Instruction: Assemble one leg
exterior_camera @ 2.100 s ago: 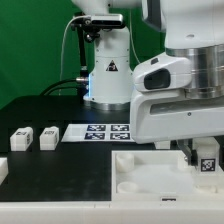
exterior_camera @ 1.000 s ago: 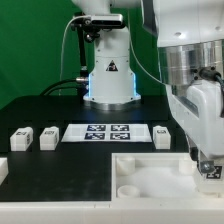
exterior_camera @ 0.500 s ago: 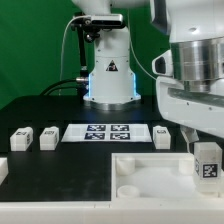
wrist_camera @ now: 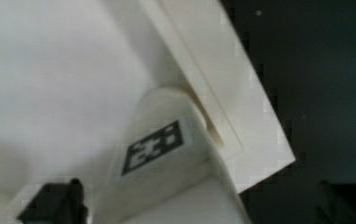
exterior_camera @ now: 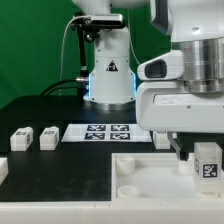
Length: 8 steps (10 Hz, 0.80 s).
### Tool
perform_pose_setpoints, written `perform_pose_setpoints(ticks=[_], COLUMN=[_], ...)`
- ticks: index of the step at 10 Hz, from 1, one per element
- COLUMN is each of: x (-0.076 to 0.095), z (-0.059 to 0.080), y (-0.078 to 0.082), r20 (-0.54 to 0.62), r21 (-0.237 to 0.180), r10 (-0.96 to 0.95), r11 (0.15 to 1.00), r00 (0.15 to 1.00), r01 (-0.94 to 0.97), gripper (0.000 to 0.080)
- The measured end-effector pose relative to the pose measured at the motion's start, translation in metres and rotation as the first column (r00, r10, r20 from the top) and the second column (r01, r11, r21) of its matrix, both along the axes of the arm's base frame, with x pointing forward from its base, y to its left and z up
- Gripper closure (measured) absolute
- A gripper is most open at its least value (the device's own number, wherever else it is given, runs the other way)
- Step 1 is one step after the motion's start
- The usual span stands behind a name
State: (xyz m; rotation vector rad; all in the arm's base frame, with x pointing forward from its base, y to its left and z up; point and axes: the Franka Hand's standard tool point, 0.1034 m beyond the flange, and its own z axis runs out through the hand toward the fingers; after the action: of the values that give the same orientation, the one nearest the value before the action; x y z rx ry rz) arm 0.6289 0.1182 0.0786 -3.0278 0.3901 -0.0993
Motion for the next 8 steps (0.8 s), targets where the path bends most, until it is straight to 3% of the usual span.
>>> perform_pose_setpoints(ticks=[1,3,4,5,6,7,8], x=[-0.0003,-0.0005,-0.0006,-0.001,-0.0018,-0.002,-0.0028], z=[-0.0005,-0.0006,-0.0005,-0.0008,-0.002,-0.0023,-0.0025], y=[0.0002,0.0007,0.0018,0.0011,-0.0021,-0.0026,-0.0026], r20=[0.007,0.003,-0.002,-0.013,-0.024,-0.031,-0.052], r21=[-0.017,-0.006,0.005,0.014,0.016,0.021,0.029], r10=[0.099,0.05,-0.014,-0.114,-0.204,-0.272,-0.458], r11=[0.995,0.999,1.0,0.993,0.979,0.962,0.888], r00=[0.995,0.999,1.0,0.993,0.979,0.962,0.887], r01=[-0.098,-0.05,0.014,0.114,0.205,0.272,0.46], gripper=[0.015,0.0169,0.0348,0.0348,0.0496,0.0499,0.0499])
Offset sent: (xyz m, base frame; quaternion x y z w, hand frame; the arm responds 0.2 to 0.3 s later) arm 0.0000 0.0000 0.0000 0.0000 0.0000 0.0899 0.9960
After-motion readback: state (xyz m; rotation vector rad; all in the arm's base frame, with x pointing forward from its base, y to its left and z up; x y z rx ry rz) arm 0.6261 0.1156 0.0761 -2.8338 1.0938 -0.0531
